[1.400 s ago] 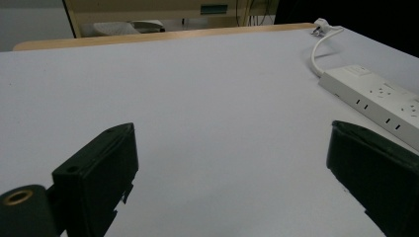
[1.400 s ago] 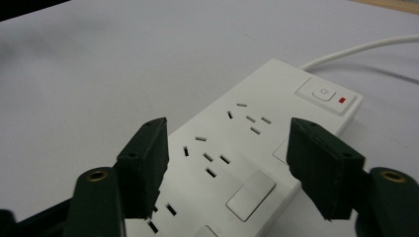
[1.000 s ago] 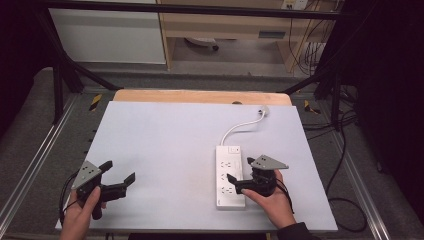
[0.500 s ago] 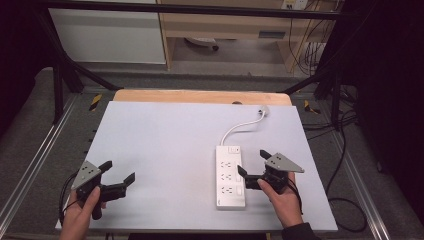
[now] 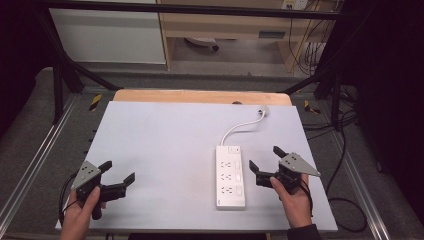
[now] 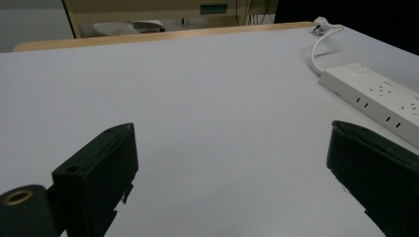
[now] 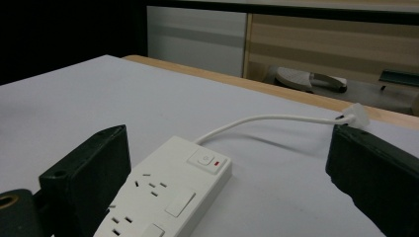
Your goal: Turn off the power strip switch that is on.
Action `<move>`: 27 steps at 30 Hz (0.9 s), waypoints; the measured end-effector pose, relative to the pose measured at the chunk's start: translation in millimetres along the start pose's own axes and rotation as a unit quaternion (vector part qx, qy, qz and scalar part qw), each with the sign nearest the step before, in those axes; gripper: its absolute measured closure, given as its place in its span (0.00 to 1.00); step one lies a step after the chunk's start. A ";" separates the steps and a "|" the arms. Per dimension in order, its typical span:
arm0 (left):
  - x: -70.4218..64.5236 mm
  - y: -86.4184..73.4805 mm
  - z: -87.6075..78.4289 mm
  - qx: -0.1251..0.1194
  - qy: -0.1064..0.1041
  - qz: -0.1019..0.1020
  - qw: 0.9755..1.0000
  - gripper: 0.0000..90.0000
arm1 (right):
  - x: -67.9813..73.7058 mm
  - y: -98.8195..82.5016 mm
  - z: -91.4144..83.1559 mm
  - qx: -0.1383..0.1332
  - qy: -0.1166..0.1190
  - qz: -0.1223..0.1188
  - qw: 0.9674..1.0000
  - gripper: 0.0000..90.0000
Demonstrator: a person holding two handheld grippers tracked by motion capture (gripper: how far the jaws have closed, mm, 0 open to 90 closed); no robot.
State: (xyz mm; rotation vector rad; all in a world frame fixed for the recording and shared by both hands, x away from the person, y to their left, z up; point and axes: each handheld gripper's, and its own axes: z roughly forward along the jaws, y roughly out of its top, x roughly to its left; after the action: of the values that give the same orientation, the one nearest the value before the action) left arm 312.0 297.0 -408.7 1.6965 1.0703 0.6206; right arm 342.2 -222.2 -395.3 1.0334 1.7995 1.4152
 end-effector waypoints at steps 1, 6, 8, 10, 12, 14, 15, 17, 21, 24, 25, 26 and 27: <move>0.0 0.0 0.0 0.000 0.000 0.000 1.000 0.06 | -1.1 0.3 -1.4 -0.001 -0.003 0.000 1.000 0.04; 0.1 0.1 -0.4 0.000 -0.001 -0.001 1.000 0.06 | -12.3 0.6 -9.4 -0.005 -0.017 0.002 1.000 0.04; 0.2 0.1 -0.5 0.001 -0.001 -0.001 1.000 0.06 | -16.7 1.0 -13.1 -0.008 -0.019 0.007 1.000 0.04; 0.2 0.1 -0.6 0.000 -0.001 -0.001 1.000 0.06 | -21.1 0.8 -16.9 -0.009 -0.019 0.011 1.000 0.04; 0.2 0.1 -0.6 0.000 -0.001 -0.001 1.000 0.06 | -25.1 0.0 -20.1 -0.007 -0.018 0.014 1.000 0.04; 0.2 0.1 -0.7 0.000 0.000 -0.001 1.000 0.06 | -28.3 -0.3 -22.7 -0.009 -0.022 0.017 1.000 0.04; 0.2 0.1 -0.7 0.000 0.000 -0.001 1.000 0.06 | -29.6 -0.3 -23.7 -0.011 -0.024 0.017 0.999 0.04; 0.3 0.1 -0.9 0.000 0.000 -0.001 1.000 0.06 | -31.3 0.1 -25.8 -0.014 -0.026 0.020 0.999 0.04; 1.0 0.1 -1.2 -0.001 0.000 0.000 1.000 0.06 | -34.0 0.4 -28.5 -0.015 -0.031 0.020 0.999 0.03; 1.0 0.1 -1.3 -0.001 0.001 -0.001 1.000 0.06 | -36.7 0.5 -31.3 -0.015 -0.037 0.024 0.999 0.03; 1.0 0.1 -1.3 -0.001 0.001 -0.001 1.000 0.06 | -37.7 0.4 -32.0 -0.015 -0.039 0.024 0.999 0.03; 1.1 0.2 -1.4 -0.001 0.001 -0.001 1.000 0.06 | -38.9 0.2 -32.8 -0.015 -0.041 0.024 0.999 0.03; 1.1 0.2 -1.4 -0.001 0.001 -0.001 1.000 0.06 | -40.2 -0.1 -33.9 -0.014 -0.043 0.025 0.999 0.03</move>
State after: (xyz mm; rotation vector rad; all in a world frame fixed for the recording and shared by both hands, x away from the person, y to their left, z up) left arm 311.4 298.6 -408.1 1.6927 1.0715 0.6222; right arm 333.8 -273.5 -387.4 1.1152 1.6987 1.4005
